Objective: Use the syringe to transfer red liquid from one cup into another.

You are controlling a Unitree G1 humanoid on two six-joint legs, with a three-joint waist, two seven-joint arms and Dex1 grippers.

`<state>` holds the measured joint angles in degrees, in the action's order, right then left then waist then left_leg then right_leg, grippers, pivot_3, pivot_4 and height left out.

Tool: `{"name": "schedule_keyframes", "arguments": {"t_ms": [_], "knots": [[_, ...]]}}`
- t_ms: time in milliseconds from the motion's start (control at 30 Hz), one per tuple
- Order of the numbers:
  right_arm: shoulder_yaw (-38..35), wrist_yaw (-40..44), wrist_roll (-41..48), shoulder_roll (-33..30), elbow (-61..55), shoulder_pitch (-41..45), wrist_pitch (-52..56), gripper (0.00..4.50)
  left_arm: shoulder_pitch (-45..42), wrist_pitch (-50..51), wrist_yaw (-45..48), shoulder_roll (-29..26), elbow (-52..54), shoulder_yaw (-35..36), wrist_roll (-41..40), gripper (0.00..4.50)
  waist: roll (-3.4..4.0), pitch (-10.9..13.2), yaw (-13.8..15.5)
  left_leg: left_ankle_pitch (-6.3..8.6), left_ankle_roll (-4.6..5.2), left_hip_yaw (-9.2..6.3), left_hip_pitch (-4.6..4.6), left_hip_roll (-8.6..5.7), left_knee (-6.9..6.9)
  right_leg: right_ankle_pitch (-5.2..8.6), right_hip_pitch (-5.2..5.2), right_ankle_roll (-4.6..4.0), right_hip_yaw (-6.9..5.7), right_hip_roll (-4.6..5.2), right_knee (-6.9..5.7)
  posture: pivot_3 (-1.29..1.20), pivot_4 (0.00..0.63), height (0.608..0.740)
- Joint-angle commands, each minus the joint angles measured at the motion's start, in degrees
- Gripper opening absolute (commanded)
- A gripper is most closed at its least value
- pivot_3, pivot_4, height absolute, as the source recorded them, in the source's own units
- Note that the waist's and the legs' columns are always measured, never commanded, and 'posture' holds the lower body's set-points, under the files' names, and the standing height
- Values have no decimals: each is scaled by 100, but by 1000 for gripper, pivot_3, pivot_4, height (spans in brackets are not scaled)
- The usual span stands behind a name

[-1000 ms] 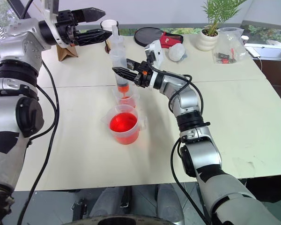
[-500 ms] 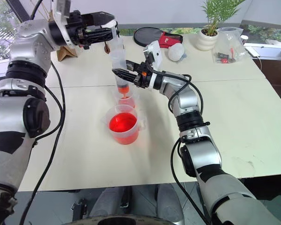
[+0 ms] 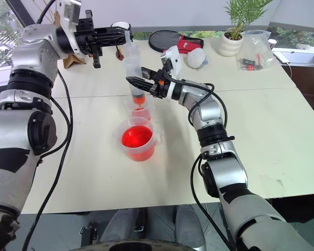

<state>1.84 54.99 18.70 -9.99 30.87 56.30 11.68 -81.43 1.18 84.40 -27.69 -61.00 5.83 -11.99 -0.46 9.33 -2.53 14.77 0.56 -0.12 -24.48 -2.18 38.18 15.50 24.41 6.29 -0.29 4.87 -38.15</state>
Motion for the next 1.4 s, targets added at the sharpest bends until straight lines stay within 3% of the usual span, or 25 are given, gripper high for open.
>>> {"name": "schedule_keyframes", "arguments": {"t_ms": [33,433,1133,1233,1367,1400], "knots": [[-153,-30,90,13,-167,283,-142,1409,212,167,132,-4,298,-93,-13,79,0,0,4,0,0,-1,0,0,0,0,0,0,0,0,0,0,150,740],[-337,-85,152,-45,15,647,-237,1409,869,471,-123,147,984,-202,-103,79,0,0,-1,-1,-2,-1,0,-1,1,0,0,0,0,2,-1,0,150,740],[-403,-3,207,-145,105,934,-247,1409,1113,476,-328,184,905,-216,-143,79,0,0,1,-2,-3,-1,0,-1,1,0,0,0,0,3,-2,0,150,740],[-381,7,226,-146,-31,879,-191,1409,921,611,-406,106,801,-20,-300,1048,0,0,11,-2,-3,-1,0,-1,1,0,0,0,1,3,-2,0,150,740],[-409,-91,335,-120,-476,710,-21,1409,781,658,-537,-89,712,208,-432,2883,0,0,-3,-2,-3,-1,0,-3,1,0,0,0,0,4,-1,0,150,740],[-410,-125,344,-112,-586,653,13,1409,788,747,-497,-175,718,245,-467,2883,0,0,-7,-2,-3,-1,0,-1,-1,0,2,0,0,4,-2,0,150,740]]}}
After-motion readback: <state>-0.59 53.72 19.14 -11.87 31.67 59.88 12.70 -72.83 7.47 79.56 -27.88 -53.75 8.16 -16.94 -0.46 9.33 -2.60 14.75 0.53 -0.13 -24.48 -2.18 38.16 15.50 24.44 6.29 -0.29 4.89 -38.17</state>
